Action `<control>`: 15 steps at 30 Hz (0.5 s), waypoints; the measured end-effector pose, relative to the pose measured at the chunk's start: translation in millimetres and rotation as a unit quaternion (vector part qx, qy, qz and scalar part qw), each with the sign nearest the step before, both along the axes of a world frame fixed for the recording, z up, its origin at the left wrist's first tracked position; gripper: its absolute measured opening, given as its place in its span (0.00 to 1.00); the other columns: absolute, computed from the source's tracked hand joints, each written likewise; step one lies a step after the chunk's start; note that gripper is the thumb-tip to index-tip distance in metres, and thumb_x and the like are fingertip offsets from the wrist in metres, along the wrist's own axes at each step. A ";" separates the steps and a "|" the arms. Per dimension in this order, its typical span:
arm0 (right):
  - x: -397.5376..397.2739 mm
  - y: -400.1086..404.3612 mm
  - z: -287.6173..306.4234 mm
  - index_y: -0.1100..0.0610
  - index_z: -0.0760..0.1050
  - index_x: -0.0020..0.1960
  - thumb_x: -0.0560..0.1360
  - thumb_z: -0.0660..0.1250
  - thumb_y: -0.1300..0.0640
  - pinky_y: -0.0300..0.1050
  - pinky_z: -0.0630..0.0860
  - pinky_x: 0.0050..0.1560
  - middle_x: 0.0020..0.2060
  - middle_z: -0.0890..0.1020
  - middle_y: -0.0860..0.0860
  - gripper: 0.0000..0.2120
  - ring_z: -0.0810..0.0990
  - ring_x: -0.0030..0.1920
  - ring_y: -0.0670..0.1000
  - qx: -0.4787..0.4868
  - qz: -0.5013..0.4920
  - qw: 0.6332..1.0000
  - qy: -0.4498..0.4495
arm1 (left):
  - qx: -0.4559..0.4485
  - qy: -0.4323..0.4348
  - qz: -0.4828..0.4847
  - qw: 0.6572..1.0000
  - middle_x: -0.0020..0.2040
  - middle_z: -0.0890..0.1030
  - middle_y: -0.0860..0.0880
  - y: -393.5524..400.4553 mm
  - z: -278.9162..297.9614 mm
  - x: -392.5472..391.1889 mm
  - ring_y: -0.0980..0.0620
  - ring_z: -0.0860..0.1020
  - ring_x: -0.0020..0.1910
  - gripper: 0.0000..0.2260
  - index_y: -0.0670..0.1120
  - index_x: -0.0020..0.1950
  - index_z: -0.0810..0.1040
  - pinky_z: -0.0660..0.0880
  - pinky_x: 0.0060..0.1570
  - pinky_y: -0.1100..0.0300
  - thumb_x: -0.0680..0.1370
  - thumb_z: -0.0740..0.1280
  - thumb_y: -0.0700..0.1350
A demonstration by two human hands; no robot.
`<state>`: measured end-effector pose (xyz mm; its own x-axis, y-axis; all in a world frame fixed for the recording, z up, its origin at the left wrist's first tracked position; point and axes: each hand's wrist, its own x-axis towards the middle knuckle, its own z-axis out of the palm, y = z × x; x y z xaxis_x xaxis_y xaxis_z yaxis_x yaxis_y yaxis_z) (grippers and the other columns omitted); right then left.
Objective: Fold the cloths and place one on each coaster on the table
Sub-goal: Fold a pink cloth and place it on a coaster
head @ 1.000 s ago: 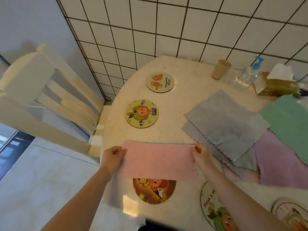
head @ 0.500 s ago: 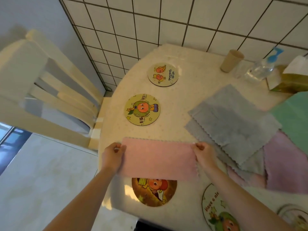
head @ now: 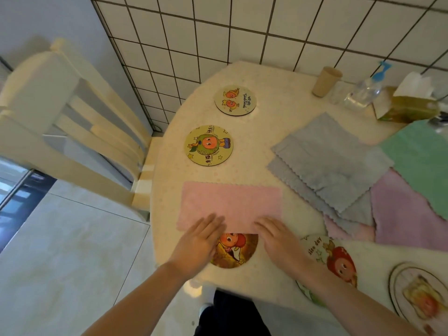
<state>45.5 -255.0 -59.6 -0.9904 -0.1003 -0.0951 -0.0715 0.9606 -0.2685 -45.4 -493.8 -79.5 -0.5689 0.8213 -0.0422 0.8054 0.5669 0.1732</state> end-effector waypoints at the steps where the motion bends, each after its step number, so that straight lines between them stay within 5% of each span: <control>1: 5.6 -0.1 -4.3 0.57 0.67 0.67 0.66 0.71 0.69 0.54 0.74 0.63 0.64 0.74 0.52 0.32 0.71 0.65 0.53 0.018 0.017 1.000 -0.005 | -0.028 -0.003 0.005 1.000 0.71 0.71 0.49 -0.8 -1.6 2.9 0.47 0.69 0.70 0.23 0.48 0.71 0.71 0.69 0.66 0.48 0.75 0.61 0.50; 5: 23.7 6.5 -5.8 0.59 0.66 0.69 0.54 0.75 0.74 0.49 0.71 0.63 0.67 0.72 0.54 0.45 0.72 0.66 0.54 0.070 0.036 0.997 -0.023 | -0.082 -0.017 0.055 0.995 0.73 0.67 0.49 -17.5 -0.7 7.6 0.46 0.65 0.72 0.24 0.49 0.74 0.66 0.65 0.67 0.44 0.79 0.52 0.53; 12: 17.5 18.7 2.4 0.60 0.72 0.66 0.50 0.78 0.69 0.48 0.77 0.54 0.62 0.76 0.55 0.44 0.76 0.62 0.55 0.114 0.092 0.988 -0.046 | -0.079 -0.072 0.107 0.989 0.77 0.48 0.56 -50.0 -5.3 8.3 0.50 0.46 0.76 0.24 0.57 0.78 0.47 0.49 0.73 0.49 0.81 0.43 0.58; 15: 6.2 21.1 12.1 0.57 0.73 0.63 0.50 0.78 0.66 0.48 0.77 0.51 0.60 0.76 0.54 0.41 0.76 0.60 0.55 0.123 0.105 0.984 -0.071 | -0.098 -0.071 0.130 0.984 0.77 0.54 0.54 -42.3 -2.0 8.5 0.49 0.52 0.76 0.26 0.55 0.77 0.54 0.49 0.72 0.48 0.81 0.40 0.59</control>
